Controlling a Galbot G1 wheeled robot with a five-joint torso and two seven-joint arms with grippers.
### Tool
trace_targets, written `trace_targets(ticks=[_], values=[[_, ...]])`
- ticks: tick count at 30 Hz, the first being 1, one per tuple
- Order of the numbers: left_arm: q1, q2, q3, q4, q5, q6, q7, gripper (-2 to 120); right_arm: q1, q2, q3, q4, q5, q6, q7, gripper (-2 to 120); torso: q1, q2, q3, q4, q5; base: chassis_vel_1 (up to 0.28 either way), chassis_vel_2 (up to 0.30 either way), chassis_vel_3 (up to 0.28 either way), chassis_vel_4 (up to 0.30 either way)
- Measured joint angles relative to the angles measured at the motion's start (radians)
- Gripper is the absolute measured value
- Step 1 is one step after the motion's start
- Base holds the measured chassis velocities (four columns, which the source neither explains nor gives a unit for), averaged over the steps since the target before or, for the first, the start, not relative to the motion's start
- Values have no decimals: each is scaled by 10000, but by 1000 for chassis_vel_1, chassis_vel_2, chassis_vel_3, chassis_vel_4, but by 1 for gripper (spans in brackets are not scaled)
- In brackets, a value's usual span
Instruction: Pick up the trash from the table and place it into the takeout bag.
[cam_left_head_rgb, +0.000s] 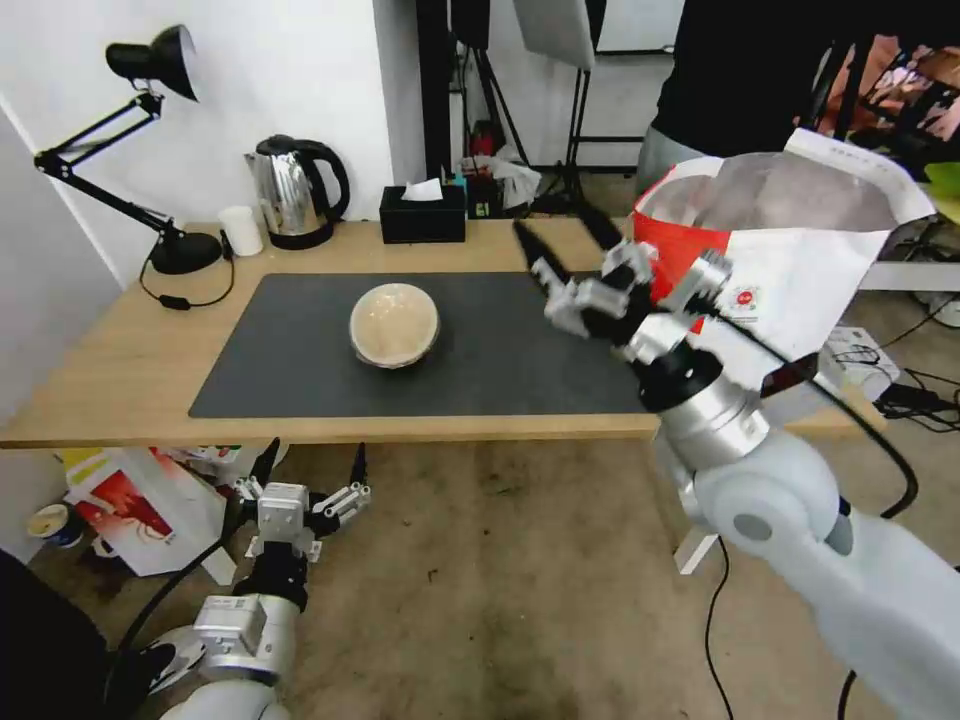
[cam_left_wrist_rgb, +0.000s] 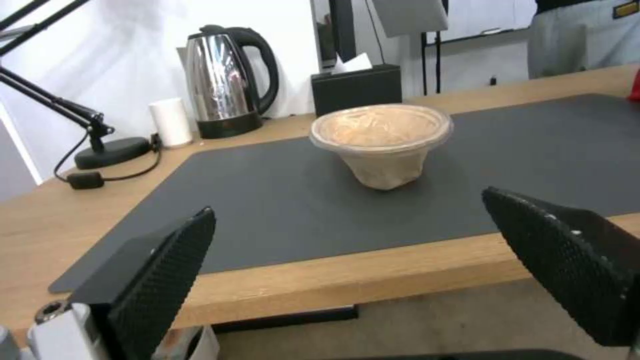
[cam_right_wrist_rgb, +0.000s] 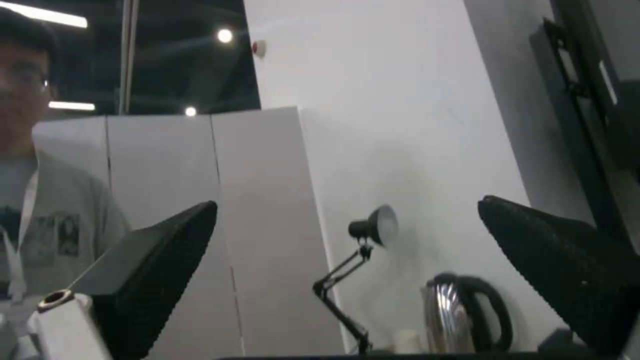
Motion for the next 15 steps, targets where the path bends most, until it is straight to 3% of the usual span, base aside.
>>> trace_targets(ticks=[8,12,15], values=[[0,-1,0,0,0,0,0,100,-1474,203,169,-15,-951,551,-295,100,1,0,0,-1,0,0,0,0,0],[0,0,0,0,0,0,0,100,-2514,591,313,-134,-2908,986,622,100,2,0,0,1,1,0,0,0,0],[0,0,0,0,0,0,0,100,-3138,746,354,-89,-3551,1137,1133,100,1,0,0,-2,0,0,0,0,0]])
